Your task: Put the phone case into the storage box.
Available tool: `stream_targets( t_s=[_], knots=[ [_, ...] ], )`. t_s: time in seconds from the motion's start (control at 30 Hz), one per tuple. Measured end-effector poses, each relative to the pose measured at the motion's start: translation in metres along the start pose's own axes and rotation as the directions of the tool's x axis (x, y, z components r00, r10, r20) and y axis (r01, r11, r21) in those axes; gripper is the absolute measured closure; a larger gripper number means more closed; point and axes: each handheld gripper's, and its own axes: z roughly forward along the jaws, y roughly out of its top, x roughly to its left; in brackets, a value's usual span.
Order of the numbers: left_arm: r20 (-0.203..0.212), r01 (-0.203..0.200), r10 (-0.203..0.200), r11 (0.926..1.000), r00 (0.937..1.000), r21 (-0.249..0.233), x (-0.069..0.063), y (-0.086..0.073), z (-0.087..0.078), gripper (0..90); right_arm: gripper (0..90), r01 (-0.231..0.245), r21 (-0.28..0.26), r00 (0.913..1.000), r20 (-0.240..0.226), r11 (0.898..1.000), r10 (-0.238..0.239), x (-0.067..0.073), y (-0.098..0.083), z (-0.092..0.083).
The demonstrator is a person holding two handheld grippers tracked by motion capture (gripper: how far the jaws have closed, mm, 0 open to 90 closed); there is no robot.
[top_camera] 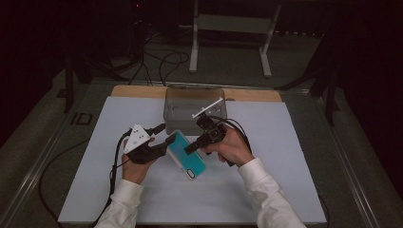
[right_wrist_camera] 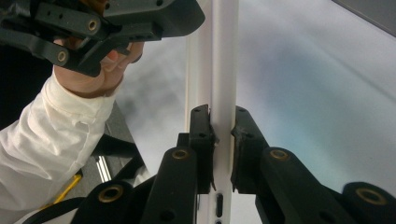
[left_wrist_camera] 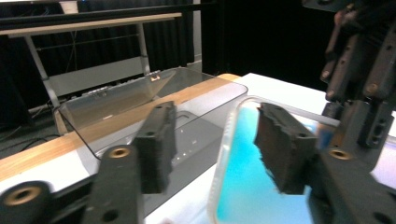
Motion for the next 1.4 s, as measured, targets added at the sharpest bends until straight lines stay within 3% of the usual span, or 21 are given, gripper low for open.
stream_targets(
  t_s=[0.13,0.17,0.3,0.43,0.6,0.77,0.9,1.03,1.27,1.4],
  knots=[
    [-0.013,0.012,-0.012,0.9999,0.9998,0.011,0.002,0.0,-0.001,36.9,81.6,0.002,-0.006,1.0,0.002,1.0,-0.002,0.001,0.0,-0.001],
    [-0.041,0.015,-0.015,0.9998,0.999,0.012,0.002,0.001,-0.002,36.9,81.6,0.005,-0.009,1.0,0.002,1.0,-0.005,0.0,0.0,-0.001],
    [-0.105,0.02,-0.019,0.9998,0.9943,0.009,0.001,0.003,-0.006,20.6,81.6,0.001,-0.017,1.0,0.01,1.0,-0.001,0.0,0.0,-0.002],
    [-0.144,0.052,-0.051,0.9987,0.9883,0.002,0.005,0.006,-0.011,11.4,81.6,0.001,-0.023,0.9999,0.017,1.0,-0.001,0.0,-0.001,-0.004],
    [-0.143,0.067,-0.067,0.9978,0.9875,-0.003,0.008,0.009,-0.016,1.9,81.6,-0.005,-0.036,0.9995,0.031,0.999,0.006,0.0,-0.001,-0.005],
    [-0.167,0.064,-0.066,0.9978,0.9838,-0.015,0.012,0.011,-0.023,0.3,81.6,-0.011,-0.048,0.9992,0.038,0.999,0.013,-0.001,0.0,-0.006],
    [-0.186,0.05,-0.048,0.9987,0.9814,0.006,0.014,0.008,-0.033,0.3,81.6,-0.012,-0.059,0.9985,0.054,0.998,0.015,-0.002,0.001,-0.008],
    [-0.202,0.068,-0.067,0.9977,0.9772,-0.002,0.019,0.005,-0.045,0.3,81.6,-0.017,-0.07,0.9979,0.062,0.997,0.022,-0.002,0.002,-0.011],
    [-0.23,0.06,-0.053,0.998,0.9718,0.021,0.022,-0.002,-0.06,0.2,81.6,-0.016,-0.091,0.9968,0.077,0.996,0.023,0.0,0.005,-0.015],
    [-0.222,0.068,-0.057,0.9968,0.9735,0.042,0.022,-0.009,-0.064,0.2,81.6,-0.016,-0.103,0.9959,0.087,0.995,0.025,0.002,0.006,-0.018]
  ],
)
